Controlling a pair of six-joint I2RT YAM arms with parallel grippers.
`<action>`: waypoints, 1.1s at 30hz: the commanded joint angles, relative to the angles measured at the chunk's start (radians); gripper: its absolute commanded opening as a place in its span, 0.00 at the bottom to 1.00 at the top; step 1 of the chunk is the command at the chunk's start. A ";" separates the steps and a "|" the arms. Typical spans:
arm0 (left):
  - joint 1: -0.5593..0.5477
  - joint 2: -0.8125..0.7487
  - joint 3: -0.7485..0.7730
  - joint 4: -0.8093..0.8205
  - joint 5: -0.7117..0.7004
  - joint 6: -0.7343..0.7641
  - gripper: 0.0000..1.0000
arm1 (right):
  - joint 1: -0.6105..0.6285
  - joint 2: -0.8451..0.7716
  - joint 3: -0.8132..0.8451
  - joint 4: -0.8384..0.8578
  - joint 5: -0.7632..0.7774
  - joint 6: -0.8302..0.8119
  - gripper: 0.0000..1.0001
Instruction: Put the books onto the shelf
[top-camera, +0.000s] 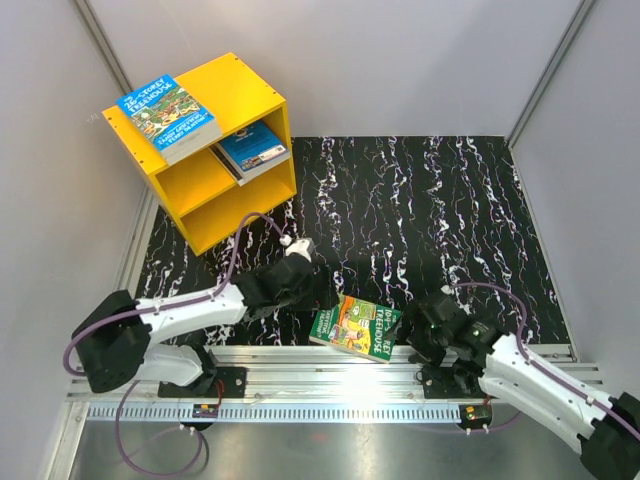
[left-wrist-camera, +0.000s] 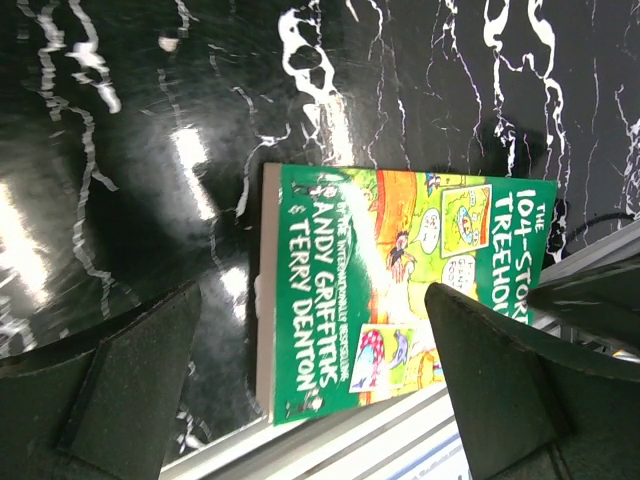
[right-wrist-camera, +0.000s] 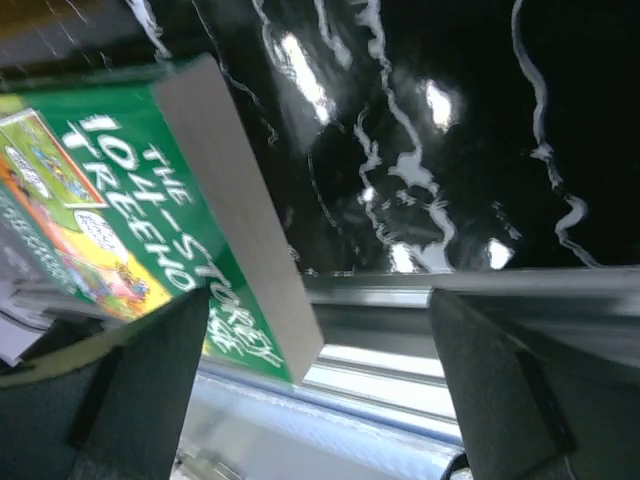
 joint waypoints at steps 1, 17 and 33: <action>-0.004 0.054 0.022 0.141 0.054 -0.019 0.97 | 0.010 0.099 -0.028 0.192 -0.076 0.029 1.00; -0.106 0.285 0.093 0.273 0.152 -0.054 0.96 | 0.054 0.205 -0.056 0.353 -0.003 0.080 0.98; -0.149 0.211 0.044 0.253 0.129 -0.099 0.96 | 0.059 -0.253 0.038 -0.055 0.155 0.083 0.07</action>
